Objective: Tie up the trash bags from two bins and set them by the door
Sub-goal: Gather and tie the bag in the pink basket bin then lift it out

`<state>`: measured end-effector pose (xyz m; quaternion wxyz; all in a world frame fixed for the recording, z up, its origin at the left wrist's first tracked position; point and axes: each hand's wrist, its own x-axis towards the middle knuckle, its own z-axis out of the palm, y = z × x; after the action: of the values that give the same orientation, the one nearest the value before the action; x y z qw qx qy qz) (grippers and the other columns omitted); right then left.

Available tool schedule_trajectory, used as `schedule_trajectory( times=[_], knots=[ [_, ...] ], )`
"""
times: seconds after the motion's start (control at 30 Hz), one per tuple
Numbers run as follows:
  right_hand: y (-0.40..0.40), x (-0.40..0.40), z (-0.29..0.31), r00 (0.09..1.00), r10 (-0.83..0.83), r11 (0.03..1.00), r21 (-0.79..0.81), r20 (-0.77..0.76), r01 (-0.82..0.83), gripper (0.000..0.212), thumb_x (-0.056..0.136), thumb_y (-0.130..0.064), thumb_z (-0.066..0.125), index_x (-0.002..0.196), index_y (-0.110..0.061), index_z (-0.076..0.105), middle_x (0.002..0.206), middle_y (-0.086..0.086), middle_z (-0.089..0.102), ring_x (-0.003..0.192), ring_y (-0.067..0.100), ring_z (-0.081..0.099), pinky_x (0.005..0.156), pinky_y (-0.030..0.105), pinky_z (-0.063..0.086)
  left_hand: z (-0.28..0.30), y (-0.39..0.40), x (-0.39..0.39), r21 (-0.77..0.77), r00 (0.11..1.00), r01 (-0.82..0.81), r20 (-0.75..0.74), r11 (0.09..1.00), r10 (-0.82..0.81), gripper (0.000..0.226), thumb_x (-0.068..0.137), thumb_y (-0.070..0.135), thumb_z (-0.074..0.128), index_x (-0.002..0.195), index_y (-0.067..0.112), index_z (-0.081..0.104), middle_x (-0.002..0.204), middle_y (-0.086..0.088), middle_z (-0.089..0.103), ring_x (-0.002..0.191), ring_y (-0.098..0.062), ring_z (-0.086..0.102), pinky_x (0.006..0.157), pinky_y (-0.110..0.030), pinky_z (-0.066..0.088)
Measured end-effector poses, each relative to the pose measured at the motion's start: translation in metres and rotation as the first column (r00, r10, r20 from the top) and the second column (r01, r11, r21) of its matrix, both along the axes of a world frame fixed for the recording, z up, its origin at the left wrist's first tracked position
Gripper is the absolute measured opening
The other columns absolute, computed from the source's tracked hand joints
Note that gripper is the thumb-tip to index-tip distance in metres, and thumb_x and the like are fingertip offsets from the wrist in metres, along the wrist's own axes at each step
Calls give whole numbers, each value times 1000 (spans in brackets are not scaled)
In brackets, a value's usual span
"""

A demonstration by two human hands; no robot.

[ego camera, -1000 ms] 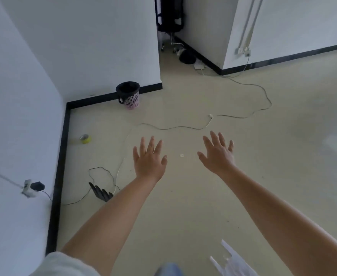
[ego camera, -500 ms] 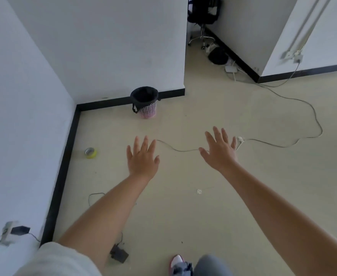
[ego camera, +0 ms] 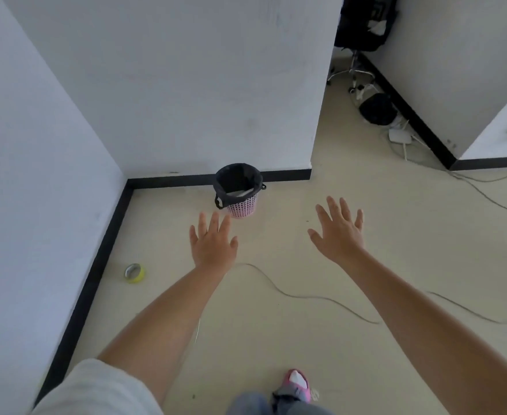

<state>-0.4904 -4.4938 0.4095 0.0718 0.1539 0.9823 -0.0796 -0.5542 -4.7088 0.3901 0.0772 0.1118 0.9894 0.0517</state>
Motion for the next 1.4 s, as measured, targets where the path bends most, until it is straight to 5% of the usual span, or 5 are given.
schedule_trajectory(
  times=[0.23,0.53,0.87,1.3,1.4],
  knots=[
    [22,-172,-31,985,161,987,6,68,-162,56,94,-38,35,143,-18,16,156,5,1,143,25,-4,115,51,-1,-33,10,-137,-64,991,-89,94,994,95,55,95,40,26,144,28,5,158,1,-1,145,-25,-9,118,-43,2],
    [33,-375,-85,977,114,992,-68,181,-103,53,95,-34,34,142,-17,19,156,3,8,144,22,1,116,48,1,-70,-3,-354,-82,982,-96,153,992,108,54,95,41,25,144,27,6,158,0,1,145,-25,-6,118,-43,4],
    [56,-507,-174,889,178,982,-129,422,-136,54,95,-38,32,143,-20,14,156,2,3,144,23,-1,116,47,2,-140,30,-485,-67,938,-132,314,989,147,55,95,41,24,144,27,5,158,0,0,145,-24,-9,118,-42,3],
    [81,-618,-441,893,274,959,-169,357,-227,57,93,-41,36,141,-13,23,156,7,8,143,26,2,115,48,4,-409,85,-563,-14,911,-198,366,980,189,56,95,41,26,145,26,6,158,0,2,145,-23,-7,118,-40,3],
    [89,-640,-511,918,266,963,-123,292,-240,60,92,-45,36,142,-15,20,156,6,2,144,24,-2,116,46,2,-480,96,-577,-24,946,-172,273,985,172,56,91,43,30,140,16,29,152,-13,27,141,-34,22,112,-46,27]
  ],
)
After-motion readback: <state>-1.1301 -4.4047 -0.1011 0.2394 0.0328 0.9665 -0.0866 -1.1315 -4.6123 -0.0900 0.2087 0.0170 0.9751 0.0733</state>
